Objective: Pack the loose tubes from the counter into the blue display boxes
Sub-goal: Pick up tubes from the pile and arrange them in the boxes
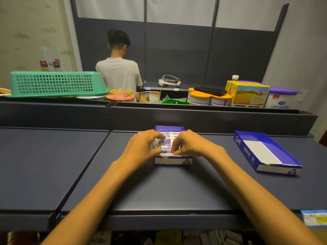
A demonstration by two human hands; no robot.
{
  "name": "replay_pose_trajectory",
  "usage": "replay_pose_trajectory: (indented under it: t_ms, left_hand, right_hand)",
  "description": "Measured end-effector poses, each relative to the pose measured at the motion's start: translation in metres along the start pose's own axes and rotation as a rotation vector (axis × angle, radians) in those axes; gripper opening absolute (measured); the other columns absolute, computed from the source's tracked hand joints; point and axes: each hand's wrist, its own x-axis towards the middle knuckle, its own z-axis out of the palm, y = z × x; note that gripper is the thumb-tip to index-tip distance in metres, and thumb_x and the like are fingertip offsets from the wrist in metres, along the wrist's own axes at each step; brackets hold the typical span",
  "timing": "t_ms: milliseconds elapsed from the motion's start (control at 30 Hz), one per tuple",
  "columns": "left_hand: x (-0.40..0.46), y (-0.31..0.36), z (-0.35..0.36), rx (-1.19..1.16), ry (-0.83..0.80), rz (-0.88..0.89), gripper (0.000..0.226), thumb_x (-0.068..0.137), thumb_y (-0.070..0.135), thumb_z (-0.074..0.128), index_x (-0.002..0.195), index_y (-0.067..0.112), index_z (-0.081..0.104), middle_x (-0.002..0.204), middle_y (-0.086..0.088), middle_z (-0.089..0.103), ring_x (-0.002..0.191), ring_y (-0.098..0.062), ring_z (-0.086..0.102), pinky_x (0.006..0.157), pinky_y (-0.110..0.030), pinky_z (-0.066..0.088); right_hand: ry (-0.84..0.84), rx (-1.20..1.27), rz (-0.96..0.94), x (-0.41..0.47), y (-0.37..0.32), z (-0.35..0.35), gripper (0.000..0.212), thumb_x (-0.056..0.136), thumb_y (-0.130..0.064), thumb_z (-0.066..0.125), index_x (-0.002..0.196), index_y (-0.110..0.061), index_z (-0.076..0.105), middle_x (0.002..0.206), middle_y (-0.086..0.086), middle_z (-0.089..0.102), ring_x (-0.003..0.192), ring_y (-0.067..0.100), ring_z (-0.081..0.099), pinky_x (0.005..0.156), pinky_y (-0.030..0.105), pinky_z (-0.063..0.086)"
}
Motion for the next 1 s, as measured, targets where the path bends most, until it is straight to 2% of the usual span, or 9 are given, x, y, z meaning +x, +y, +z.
replay_pose_trajectory:
  t_ms: [67, 200, 300, 400, 467, 533, 633, 833, 1000]
  left_hand:
    - [0.004, 0.003, 0.0, -0.057, 0.01, 0.001, 0.03, 0.081, 0.017, 0.074, 0.111, 0.021, 0.069, 0.113, 0.003, 0.069, 0.096, -0.011, 0.062, 0.08, -0.031, 0.056]
    - [0.014, 0.018, 0.001, -0.163, 0.004, -0.008, 0.027, 0.08, 0.012, 0.073, 0.104, 0.025, 0.072, 0.107, 0.007, 0.071, 0.096, -0.007, 0.063, 0.083, -0.029, 0.054]
    - [0.02, 0.032, 0.005, -0.136, -0.09, -0.008, 0.024, 0.08, 0.014, 0.074, 0.101, 0.025, 0.074, 0.102, 0.009, 0.072, 0.089, -0.003, 0.061, 0.083, -0.026, 0.052]
    - [0.026, 0.04, 0.009, -0.102, -0.217, -0.053, 0.022, 0.08, 0.017, 0.076, 0.101, 0.023, 0.072, 0.106, 0.006, 0.072, 0.09, -0.007, 0.063, 0.082, -0.033, 0.056]
    - [0.031, 0.043, 0.01, -0.082, -0.301, -0.069, 0.023, 0.08, 0.019, 0.077, 0.103, 0.02, 0.071, 0.107, 0.003, 0.071, 0.088, -0.009, 0.065, 0.077, -0.028, 0.057]
    - [0.035, 0.044, 0.009, -0.059, -0.356, -0.054, 0.023, 0.08, 0.018, 0.076, 0.102, 0.019, 0.07, 0.106, 0.004, 0.071, 0.082, -0.006, 0.064, 0.07, -0.018, 0.053]
    - [0.039, 0.046, 0.008, -0.039, -0.395, -0.045, 0.021, 0.079, 0.016, 0.078, 0.098, 0.019, 0.071, 0.101, 0.004, 0.072, 0.073, 0.0, 0.061, 0.066, -0.012, 0.049]
    - [0.048, 0.045, 0.007, -0.03, -0.491, -0.047, 0.022, 0.077, 0.012, 0.079, 0.097, 0.016, 0.072, 0.099, 0.001, 0.072, 0.08, -0.007, 0.064, 0.072, -0.019, 0.055]
    - [0.051, 0.046, 0.002, -0.075, -0.563, -0.054, 0.024, 0.079, 0.007, 0.076, 0.102, 0.013, 0.072, 0.1, -0.001, 0.072, 0.083, -0.007, 0.066, 0.073, -0.018, 0.056]
  right_hand:
    - [0.07, 0.055, 0.028, -0.008, 0.01, -0.003, 0.024, 0.085, -0.033, 0.072, 0.104, -0.019, 0.072, 0.108, -0.003, 0.07, 0.087, 0.011, 0.061, 0.068, 0.02, 0.052]
    - [0.21, 0.14, 0.088, -0.027, 0.036, -0.007, 0.028, 0.084, -0.036, 0.072, 0.109, -0.024, 0.066, 0.11, -0.005, 0.065, 0.096, 0.012, 0.06, 0.079, 0.032, 0.055]
    - [0.218, 0.145, 0.097, -0.037, 0.045, -0.003, 0.037, 0.084, -0.041, 0.07, 0.117, -0.027, 0.061, 0.116, -0.006, 0.062, 0.1, 0.01, 0.057, 0.081, 0.029, 0.054]
    - [0.249, 0.108, 0.094, -0.041, 0.047, 0.001, 0.045, 0.083, -0.047, 0.069, 0.123, -0.029, 0.056, 0.121, -0.008, 0.058, 0.1, 0.008, 0.055, 0.08, 0.023, 0.049]
    - [0.269, 0.079, 0.08, -0.042, 0.048, 0.001, 0.049, 0.083, -0.049, 0.069, 0.125, -0.03, 0.053, 0.124, -0.008, 0.057, 0.102, 0.008, 0.055, 0.082, 0.023, 0.046]
    - [0.273, 0.067, 0.07, -0.043, 0.048, 0.001, 0.05, 0.082, -0.05, 0.068, 0.126, -0.031, 0.053, 0.125, -0.008, 0.057, 0.102, 0.008, 0.056, 0.084, 0.025, 0.047]
    - [0.266, 0.095, 0.077, -0.044, 0.048, 0.001, 0.049, 0.082, -0.049, 0.069, 0.125, -0.03, 0.053, 0.124, -0.007, 0.058, 0.103, 0.008, 0.056, 0.083, 0.024, 0.047]
    - [0.186, 0.201, 0.089, -0.043, 0.046, 0.0, 0.035, 0.086, -0.041, 0.067, 0.117, -0.025, 0.061, 0.118, -0.005, 0.064, 0.098, 0.006, 0.058, 0.066, 0.013, 0.045]
    - [0.175, 0.237, 0.092, -0.044, 0.048, 0.0, 0.031, 0.086, -0.042, 0.068, 0.111, -0.025, 0.063, 0.112, -0.005, 0.067, 0.094, 0.005, 0.061, 0.068, 0.015, 0.051]
